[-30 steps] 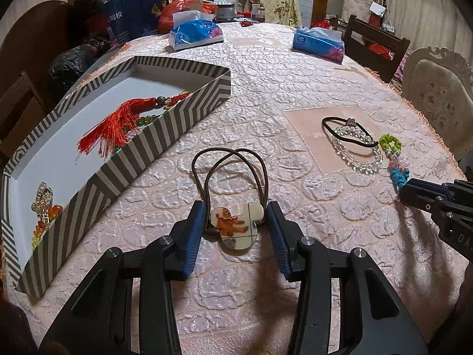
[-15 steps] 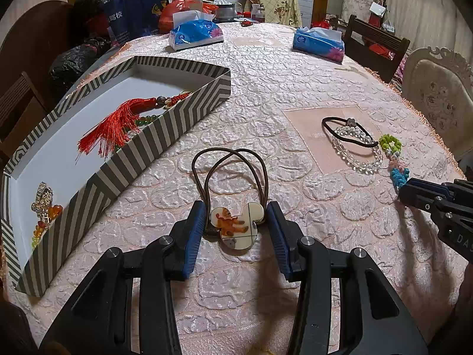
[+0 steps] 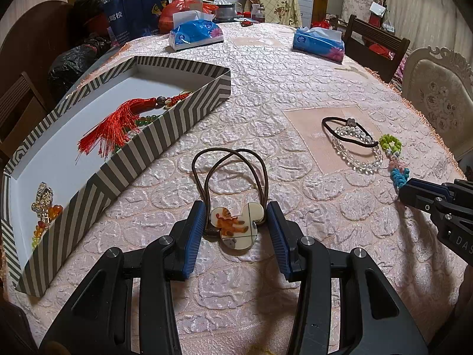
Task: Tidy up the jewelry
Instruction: 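Lift the beaded keychain with the right gripper while the left holds the hair tie, then carry the hair tie and beaded keychain over the box and lower both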
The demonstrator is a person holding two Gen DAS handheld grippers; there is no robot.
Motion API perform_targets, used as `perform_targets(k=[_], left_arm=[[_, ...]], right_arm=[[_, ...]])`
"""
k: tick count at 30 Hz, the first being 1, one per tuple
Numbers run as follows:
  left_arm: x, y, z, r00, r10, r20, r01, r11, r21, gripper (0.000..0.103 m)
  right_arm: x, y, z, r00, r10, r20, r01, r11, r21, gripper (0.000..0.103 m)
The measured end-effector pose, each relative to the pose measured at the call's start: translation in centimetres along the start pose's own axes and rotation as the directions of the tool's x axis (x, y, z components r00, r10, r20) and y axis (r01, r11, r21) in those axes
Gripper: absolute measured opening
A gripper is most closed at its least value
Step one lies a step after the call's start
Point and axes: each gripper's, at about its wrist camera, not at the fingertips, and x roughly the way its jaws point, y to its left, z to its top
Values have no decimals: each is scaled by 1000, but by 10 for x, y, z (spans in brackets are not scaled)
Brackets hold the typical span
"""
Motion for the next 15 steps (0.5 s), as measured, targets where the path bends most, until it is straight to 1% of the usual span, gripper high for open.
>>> perform_targets(k=[10,13,15], left_arm=[[-1,2,0,1000,6,4,-6,1000,11,40],[-2,2,-1,1000,4,-2,-4,1000,-10,40],[-9,1,-2,1000,15,-6,-15,1000,-21,40]], right_arm=[[-1,2,-2,1000,-15,10,15,1000,-13,12],[-1,1,-3,1000,-11,13,11,1000,1,12],[-2,2,-4,1000,-16,13,16,1000,-4,12]])
